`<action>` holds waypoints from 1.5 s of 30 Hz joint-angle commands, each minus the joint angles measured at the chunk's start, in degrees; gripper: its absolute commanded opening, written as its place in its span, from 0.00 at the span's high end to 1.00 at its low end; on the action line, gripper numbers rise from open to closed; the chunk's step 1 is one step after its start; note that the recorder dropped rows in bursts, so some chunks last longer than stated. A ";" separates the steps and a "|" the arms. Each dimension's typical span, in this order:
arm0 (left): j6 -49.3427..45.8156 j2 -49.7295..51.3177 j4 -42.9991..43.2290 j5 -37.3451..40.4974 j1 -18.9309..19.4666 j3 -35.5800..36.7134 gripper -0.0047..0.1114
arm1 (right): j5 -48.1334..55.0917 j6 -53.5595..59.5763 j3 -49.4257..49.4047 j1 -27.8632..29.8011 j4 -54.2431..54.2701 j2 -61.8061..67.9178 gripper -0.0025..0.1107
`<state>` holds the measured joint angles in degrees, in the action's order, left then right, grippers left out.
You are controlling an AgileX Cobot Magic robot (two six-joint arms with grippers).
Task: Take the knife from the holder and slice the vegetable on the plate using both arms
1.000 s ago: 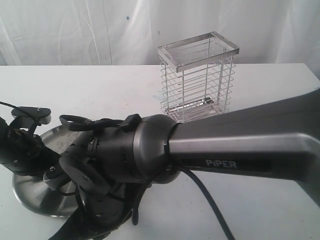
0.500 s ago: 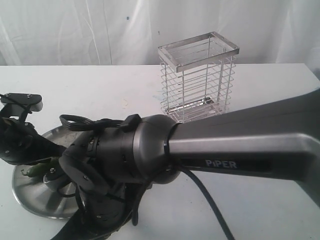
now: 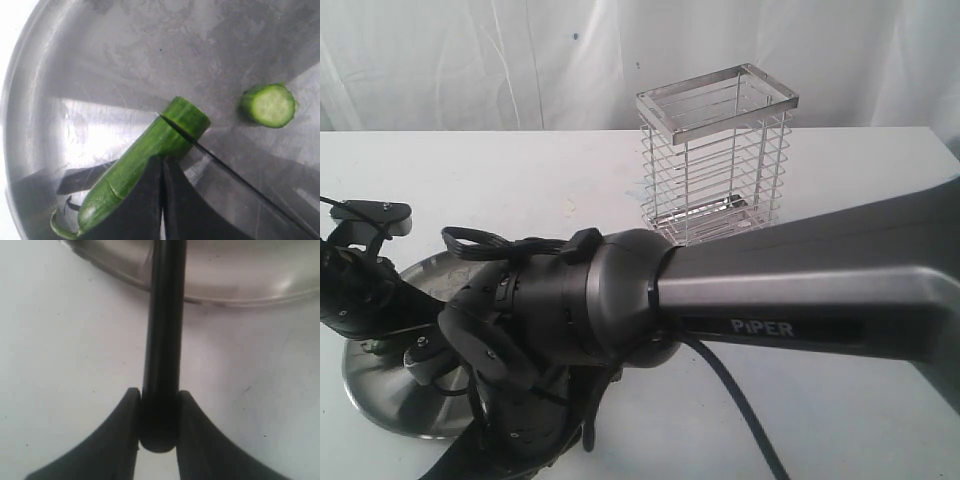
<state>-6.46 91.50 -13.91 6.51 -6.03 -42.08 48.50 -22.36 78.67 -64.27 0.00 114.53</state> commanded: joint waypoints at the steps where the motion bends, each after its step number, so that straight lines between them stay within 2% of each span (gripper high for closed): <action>1: 0.35 0.43 -0.41 0.69 0.16 0.37 0.96 | -1.03 3.29 1.88 0.30 0.00 -0.07 0.98; 23: 0.46 0.43 -0.41 0.69 0.16 0.37 0.96 | -0.37 8.67 11.48 2.79 -2.15 6.60 0.98; 34: 0.46 0.43 -0.41 0.69 0.16 0.37 0.96 | 7.11 8.51 11.94 3.13 -2.02 7.01 0.98; 45: 0.46 0.43 -0.41 0.59 0.16 0.37 0.96 | 13.97 10.53 11.94 0.99 1.28 7.01 0.98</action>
<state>-6.46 91.60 -13.91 6.29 -6.03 -42.08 60.23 -14.86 90.17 -62.25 -1.34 121.60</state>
